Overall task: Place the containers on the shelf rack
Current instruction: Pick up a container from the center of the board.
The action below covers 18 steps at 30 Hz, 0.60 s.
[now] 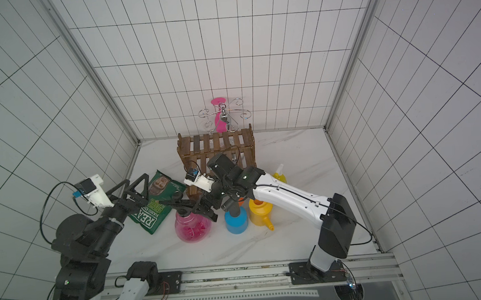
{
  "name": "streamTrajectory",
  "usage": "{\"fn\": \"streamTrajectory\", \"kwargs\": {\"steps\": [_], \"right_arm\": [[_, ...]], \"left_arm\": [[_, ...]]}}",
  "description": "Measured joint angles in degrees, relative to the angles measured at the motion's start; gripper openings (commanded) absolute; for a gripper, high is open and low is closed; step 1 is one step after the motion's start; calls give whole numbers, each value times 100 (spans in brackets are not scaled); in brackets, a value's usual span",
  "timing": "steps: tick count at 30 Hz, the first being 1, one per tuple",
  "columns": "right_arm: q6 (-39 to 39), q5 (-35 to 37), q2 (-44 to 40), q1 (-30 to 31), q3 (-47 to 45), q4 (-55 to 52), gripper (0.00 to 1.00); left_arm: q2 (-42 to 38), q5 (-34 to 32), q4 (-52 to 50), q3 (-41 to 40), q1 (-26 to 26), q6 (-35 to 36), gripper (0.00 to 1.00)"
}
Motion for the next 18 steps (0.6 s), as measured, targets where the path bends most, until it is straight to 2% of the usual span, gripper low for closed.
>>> {"fn": "streamTrajectory", "kwargs": {"steps": [3, 11, 18], "right_arm": [[-85, -103, 66, 2, 7, -48, 83], [-269, -243, 66, 72, 7, -70, 80], [-452, -232, 66, 214, 7, -87, 69]], "left_arm": [[2, -20, -7, 0, 17, 4, 99], [0, -22, -4, -35, 33, 7, 99], [0, -22, -7, -61, 63, 7, 99]]}}
